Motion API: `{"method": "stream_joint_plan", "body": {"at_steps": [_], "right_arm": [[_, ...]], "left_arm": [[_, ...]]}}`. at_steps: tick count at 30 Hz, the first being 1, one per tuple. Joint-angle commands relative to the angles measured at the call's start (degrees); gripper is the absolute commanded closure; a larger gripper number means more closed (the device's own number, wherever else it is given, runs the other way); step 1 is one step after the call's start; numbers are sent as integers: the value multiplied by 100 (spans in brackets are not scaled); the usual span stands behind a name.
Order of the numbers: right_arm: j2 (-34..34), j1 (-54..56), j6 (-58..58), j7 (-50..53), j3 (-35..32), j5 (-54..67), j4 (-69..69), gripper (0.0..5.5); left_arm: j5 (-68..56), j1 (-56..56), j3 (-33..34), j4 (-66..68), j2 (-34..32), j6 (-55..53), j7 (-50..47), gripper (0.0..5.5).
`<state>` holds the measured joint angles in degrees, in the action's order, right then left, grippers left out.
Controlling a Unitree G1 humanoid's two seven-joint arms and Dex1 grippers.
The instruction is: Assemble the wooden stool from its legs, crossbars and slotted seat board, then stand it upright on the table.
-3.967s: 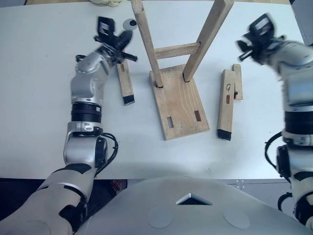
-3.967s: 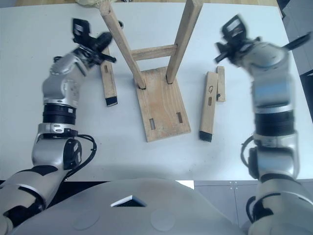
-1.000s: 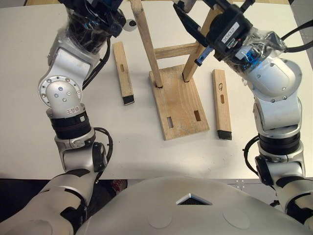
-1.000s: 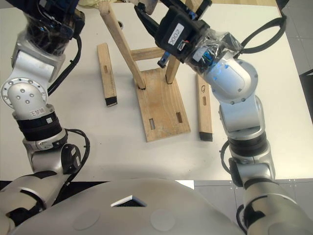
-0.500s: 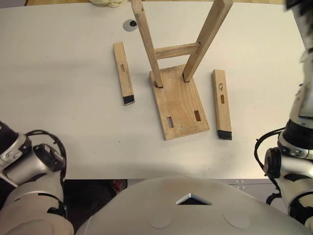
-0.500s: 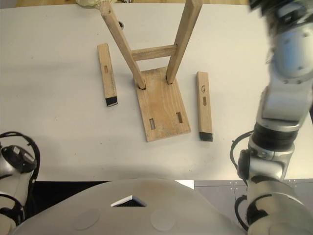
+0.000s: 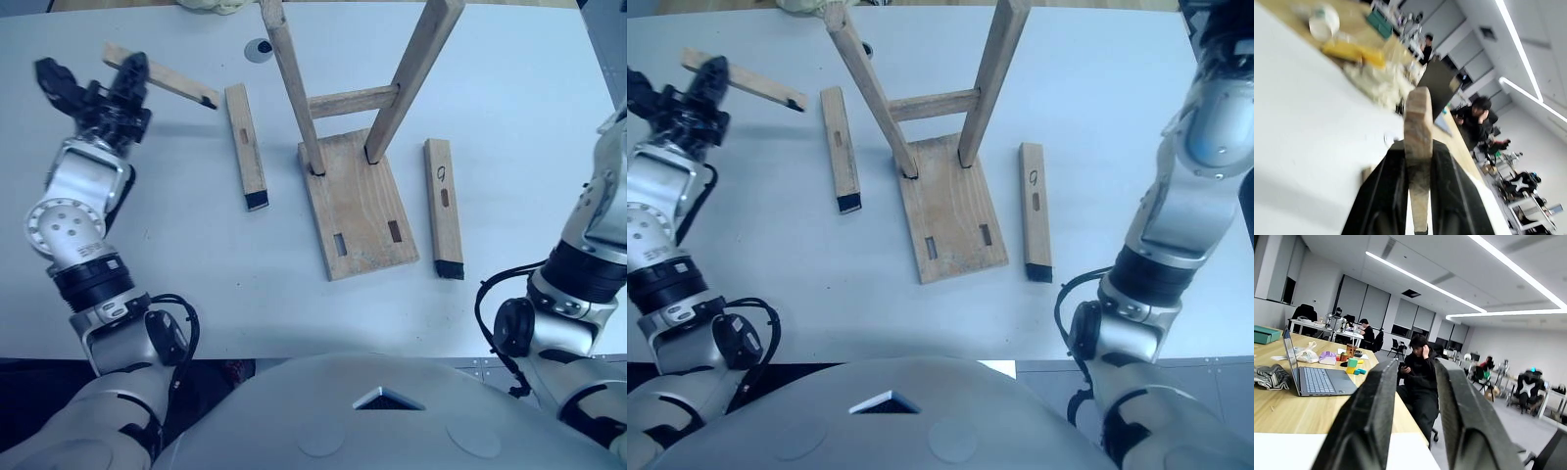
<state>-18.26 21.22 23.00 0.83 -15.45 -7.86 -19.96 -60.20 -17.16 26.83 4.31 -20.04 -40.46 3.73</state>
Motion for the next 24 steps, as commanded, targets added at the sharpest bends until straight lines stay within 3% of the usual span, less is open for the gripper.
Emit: {"method": "stream_joint_plan", "body": {"at_steps": [1,5,16,24], "right_arm": [[199,-314,95,73,56,36,-217,499],[275,-542,126,85,249,-60,-460,550],[335,-635,151,171,506,-72,-574,550],[339,-756,199,257,598,-183,-731,550]], "left_arm": [[534,10,-329,-56,71,100,28,513],[974,-158,-540,-154,0,166,61,513],[1819,-146,-783,641,351,360,256,513],[3245,-86,-1452,720,-26,721,-21,513]]}}
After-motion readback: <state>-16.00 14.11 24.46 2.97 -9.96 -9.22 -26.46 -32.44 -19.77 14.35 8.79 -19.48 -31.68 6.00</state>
